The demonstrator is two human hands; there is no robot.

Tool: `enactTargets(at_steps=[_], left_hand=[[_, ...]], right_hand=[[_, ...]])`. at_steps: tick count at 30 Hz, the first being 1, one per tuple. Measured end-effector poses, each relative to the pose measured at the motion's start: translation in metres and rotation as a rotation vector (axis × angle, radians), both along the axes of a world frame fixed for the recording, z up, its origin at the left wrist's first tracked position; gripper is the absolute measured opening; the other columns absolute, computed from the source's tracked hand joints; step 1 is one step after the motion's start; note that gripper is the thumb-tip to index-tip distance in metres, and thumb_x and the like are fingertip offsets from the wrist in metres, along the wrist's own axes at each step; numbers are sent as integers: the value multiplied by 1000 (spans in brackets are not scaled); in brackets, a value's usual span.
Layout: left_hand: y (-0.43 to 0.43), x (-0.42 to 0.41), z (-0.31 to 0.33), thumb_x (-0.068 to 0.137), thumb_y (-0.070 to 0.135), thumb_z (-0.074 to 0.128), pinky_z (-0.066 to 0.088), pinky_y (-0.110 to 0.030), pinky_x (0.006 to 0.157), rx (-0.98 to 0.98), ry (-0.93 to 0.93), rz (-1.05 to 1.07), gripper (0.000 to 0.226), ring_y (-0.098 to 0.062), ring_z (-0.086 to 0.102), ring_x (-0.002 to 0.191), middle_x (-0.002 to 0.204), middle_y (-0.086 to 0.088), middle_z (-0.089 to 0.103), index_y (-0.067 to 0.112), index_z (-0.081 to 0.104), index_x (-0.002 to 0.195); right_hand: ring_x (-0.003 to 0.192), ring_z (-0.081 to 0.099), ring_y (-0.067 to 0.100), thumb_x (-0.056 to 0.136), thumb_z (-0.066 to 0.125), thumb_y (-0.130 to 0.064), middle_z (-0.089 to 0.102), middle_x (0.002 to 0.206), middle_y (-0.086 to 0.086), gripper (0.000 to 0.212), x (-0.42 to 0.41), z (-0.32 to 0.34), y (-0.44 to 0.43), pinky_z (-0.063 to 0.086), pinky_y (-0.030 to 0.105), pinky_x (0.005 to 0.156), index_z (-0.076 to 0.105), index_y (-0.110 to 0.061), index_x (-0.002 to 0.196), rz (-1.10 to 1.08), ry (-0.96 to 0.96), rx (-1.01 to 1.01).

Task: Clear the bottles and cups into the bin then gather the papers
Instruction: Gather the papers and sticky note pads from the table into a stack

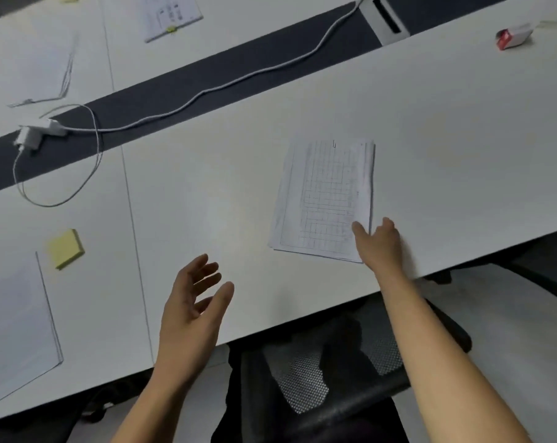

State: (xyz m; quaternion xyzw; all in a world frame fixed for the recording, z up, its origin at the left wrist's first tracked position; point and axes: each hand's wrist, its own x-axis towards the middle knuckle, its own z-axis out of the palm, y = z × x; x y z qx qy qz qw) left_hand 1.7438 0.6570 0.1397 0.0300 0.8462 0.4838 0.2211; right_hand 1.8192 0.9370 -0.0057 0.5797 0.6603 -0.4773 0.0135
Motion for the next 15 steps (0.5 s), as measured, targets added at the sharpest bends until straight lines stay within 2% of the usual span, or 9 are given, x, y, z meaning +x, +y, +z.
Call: enactTargets(at_steps=[2,5,7,9,12,15], left_hand=[[-10,-15,-10,91,17,67,48,-25,91,7,-24,-9,49,-2,61,115,126,12,63,31,51,135],[-32,-40,-16,92,16,66,47,-21,89,35,-62,-13,48,0,61,115,125,14,63,30,50,136],[-51,-60,-16,92,15,67,47,-24,90,62,-81,-15,47,-2,61,115,125,13,64,30,52,134],[-72,-82,-14,91,15,67,49,-25,90,86,-97,-37,46,-2,62,114,124,13,64,32,53,132],[-105,-114,-6,91,17,67,49,-22,87,109,-92,-76,46,-1,61,114,123,14,64,34,52,131],[-137,-145,4,91,18,67,49,-17,84,114,-56,-93,46,0,60,114,121,17,63,36,51,130]], right_hand=[[127,50,34,81,70,-56,46,143,16,86,-30,-24,-17,50,48,95,38,-3,141,-65,-148,71],[115,59,34,71,85,-41,56,131,11,84,-61,-32,-45,53,43,81,40,-7,134,-188,-177,105],[106,64,33,70,87,-31,61,125,10,80,-73,-33,-63,55,42,80,42,-9,133,-244,-173,48],[101,65,33,65,89,-31,63,123,10,79,-80,-31,-84,57,45,81,46,-10,127,-259,-207,19],[108,59,34,57,93,-35,52,128,15,88,-87,-26,-126,57,49,85,48,-7,127,-261,-319,-11],[111,53,35,58,93,-28,41,132,18,89,-97,-16,-179,56,45,86,45,-8,131,-211,-334,-52]])
